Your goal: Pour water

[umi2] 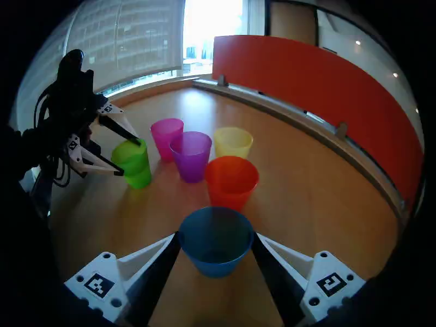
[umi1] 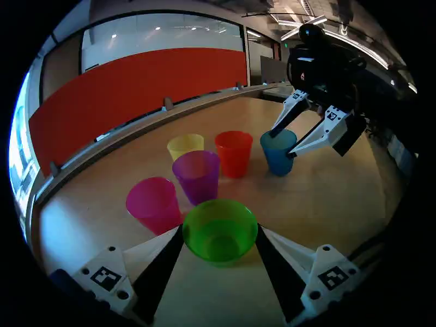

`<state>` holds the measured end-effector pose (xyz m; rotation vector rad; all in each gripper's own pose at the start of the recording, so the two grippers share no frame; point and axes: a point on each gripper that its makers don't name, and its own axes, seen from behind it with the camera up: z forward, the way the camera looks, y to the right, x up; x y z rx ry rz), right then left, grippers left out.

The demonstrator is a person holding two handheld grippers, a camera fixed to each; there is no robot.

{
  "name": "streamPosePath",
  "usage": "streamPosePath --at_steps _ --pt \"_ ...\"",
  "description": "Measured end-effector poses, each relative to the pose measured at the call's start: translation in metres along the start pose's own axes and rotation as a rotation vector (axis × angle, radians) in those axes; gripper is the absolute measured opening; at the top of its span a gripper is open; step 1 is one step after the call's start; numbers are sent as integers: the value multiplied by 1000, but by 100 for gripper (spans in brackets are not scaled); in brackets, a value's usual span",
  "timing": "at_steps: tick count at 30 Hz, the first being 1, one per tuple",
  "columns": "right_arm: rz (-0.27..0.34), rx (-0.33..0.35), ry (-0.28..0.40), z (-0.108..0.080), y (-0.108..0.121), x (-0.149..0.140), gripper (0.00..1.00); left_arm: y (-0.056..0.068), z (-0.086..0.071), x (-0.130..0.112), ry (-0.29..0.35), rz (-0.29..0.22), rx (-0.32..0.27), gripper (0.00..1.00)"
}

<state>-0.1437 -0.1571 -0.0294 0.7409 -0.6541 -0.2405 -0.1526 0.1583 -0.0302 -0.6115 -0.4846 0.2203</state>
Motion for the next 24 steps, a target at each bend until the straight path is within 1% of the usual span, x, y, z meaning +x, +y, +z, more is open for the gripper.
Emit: streamPosePath --at_steps 5,9,20,24 --pt "7 -8 3 -2 0 -3 95 -3 0 2 8 -13 5 91" --pt "21 -15 1 -5 2 -7 95 -3 -1 1 11 -24 2 91" --pt "30 -29 -22 -10 6 -22 96 -1 -2 -4 -8 -24 -5 91" --pt "28 -33 -23 -9 6 -22 100 -1 -3 -5 -15 -23 -5 91"
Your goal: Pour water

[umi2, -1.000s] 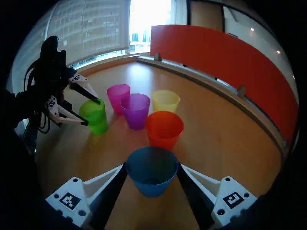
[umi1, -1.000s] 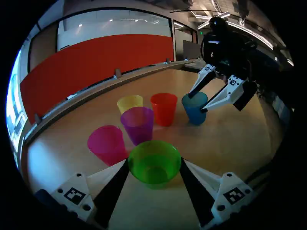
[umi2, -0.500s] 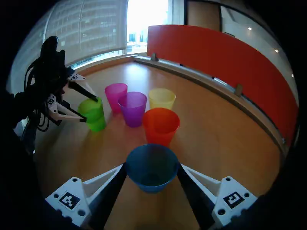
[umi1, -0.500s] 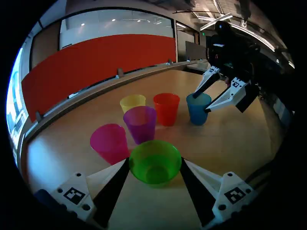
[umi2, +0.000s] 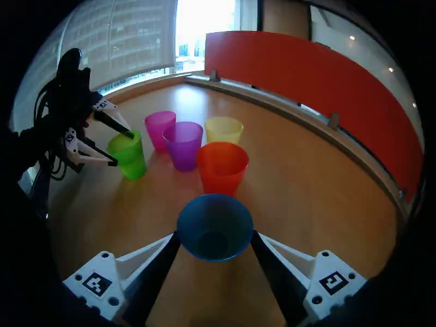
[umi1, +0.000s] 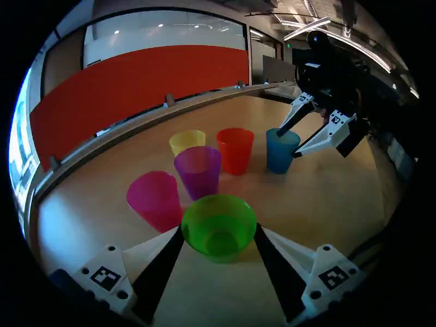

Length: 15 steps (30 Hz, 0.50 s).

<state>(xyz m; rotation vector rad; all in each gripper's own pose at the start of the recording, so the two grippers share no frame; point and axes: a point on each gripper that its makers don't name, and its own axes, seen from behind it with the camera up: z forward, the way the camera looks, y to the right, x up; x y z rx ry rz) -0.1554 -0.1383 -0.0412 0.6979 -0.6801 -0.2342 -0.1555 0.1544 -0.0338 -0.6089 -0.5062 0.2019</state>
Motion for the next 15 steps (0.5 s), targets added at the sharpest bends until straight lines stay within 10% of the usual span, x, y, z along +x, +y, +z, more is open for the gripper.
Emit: streamPosePath --at_steps 15 --pt "11 -17 -2 -10 0 -13 100 3 -7 -11 -23 9 2 91"
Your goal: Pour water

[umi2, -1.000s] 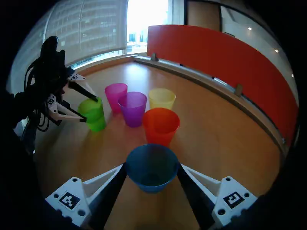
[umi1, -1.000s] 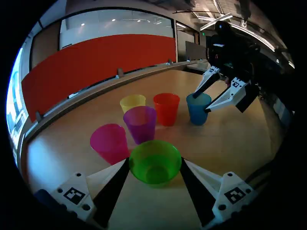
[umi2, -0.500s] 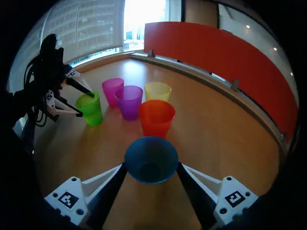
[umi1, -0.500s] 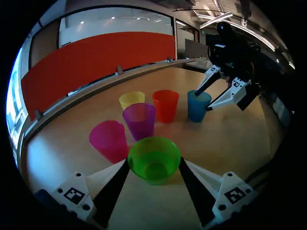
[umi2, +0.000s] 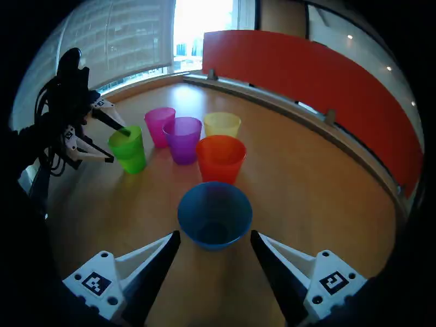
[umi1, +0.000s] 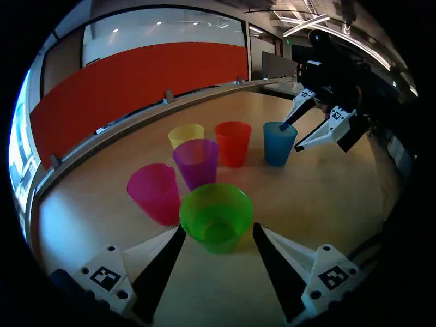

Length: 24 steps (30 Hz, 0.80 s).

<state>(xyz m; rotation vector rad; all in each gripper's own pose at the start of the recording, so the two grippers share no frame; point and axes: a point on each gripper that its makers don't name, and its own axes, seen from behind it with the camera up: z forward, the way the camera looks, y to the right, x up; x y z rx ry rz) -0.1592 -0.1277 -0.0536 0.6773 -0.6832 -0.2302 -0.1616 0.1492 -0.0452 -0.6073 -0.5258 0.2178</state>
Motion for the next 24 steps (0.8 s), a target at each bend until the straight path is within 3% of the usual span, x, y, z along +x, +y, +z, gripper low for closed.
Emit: streamPosePath --at_steps 9,15,24 --pt "13 -12 0 -10 -2 -12 100 3 -9 -5 -2 -12 4 92" --pt "16 -27 1 -17 -3 -18 100 -1 -18 -13 -3 -16 34 92" --pt "47 -68 40 -30 0 -19 100 -12 -37 -13 32 -64 90 92"
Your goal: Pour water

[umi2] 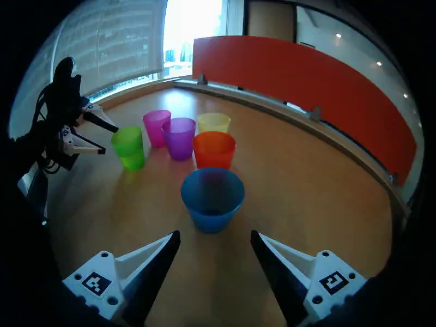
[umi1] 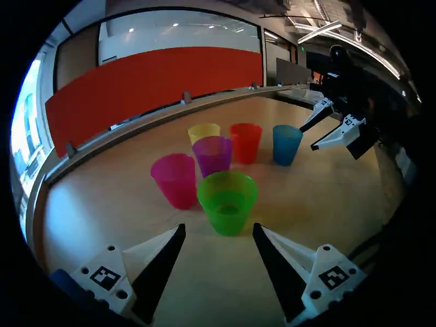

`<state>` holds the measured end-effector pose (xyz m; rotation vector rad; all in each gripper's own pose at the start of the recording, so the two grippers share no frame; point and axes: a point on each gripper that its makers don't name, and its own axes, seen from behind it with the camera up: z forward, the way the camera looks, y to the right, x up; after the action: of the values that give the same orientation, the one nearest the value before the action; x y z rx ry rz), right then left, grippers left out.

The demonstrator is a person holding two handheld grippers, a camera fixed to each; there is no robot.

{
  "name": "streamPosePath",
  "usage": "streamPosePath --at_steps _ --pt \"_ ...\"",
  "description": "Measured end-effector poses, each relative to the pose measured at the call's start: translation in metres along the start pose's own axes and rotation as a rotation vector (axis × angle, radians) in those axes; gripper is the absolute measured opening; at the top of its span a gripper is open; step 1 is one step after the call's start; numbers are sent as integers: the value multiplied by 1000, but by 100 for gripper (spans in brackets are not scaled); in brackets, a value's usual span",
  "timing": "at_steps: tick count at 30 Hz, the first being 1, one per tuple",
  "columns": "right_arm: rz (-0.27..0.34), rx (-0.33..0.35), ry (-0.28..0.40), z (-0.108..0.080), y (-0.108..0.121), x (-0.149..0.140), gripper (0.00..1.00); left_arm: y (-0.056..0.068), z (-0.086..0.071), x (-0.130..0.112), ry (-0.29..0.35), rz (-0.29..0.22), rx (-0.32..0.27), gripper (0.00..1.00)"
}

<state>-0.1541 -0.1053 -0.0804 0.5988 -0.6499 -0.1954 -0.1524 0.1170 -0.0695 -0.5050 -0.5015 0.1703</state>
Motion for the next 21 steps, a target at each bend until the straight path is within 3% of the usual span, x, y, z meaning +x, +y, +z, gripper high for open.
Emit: streamPosePath --at_steps 9,15,21 --pt "49 -77 39 -16 9 -4 100 -6 -18 -4 29 -28 52 92" --pt "72 -158 88 -31 21 0 100 -21 -35 4 87 -67 116 92" --pt "128 -243 180 -48 32 12 100 -41 -55 13 163 -130 192 92"
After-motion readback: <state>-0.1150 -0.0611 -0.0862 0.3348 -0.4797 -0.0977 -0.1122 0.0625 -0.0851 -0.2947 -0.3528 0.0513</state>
